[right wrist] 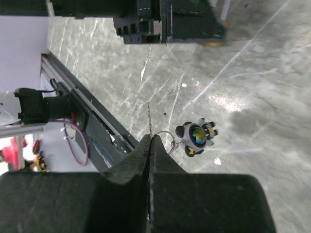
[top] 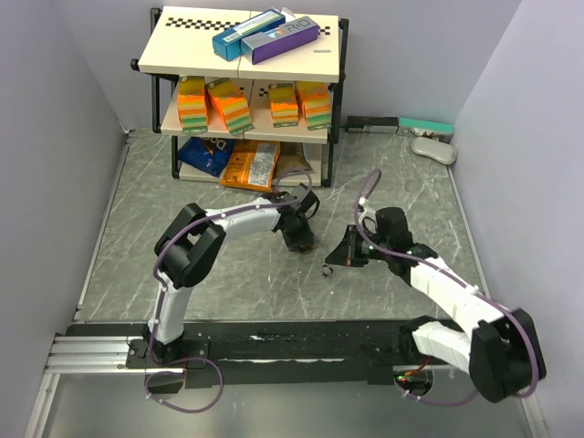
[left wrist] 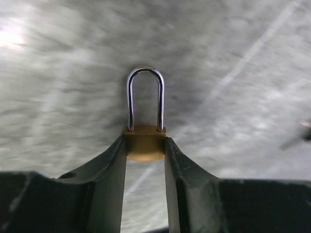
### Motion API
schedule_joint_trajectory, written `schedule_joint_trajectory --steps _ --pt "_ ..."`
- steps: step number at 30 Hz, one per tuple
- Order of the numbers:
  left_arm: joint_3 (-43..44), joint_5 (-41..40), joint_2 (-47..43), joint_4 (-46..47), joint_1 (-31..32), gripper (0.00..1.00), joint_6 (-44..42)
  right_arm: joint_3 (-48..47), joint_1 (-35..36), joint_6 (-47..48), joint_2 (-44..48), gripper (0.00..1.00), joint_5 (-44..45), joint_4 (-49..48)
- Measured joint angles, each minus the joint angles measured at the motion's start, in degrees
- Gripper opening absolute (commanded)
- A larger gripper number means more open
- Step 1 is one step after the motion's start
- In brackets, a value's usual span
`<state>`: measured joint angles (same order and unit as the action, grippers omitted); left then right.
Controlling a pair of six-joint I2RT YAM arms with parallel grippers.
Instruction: Unlock with the key
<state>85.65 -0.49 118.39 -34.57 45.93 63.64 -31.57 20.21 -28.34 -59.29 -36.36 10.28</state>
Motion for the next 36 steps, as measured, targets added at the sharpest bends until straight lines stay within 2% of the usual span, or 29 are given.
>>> schedule_joint_trajectory --steps 8,16,28,36 --pt "-5.75 6.88 -1.57 10.95 0.11 0.01 4.07 1.77 0.66 -3.17 -13.31 0.0 -4.28 -12.9" --pt "-7.85 9.14 -1.95 15.06 -0.17 0.01 5.53 1.81 0.66 -6.73 -21.0 0.0 -7.32 -21.86" --pt "-11.15 8.68 -3.82 17.64 -0.63 0.01 6.73 0.33 -0.31 -5.29 -24.09 0.0 -1.68 -17.75" --pt "-11.3 8.68 -3.93 17.68 -0.7 0.01 7.06 -0.68 -0.35 -4.31 -29.09 0.0 -1.57 -15.1"
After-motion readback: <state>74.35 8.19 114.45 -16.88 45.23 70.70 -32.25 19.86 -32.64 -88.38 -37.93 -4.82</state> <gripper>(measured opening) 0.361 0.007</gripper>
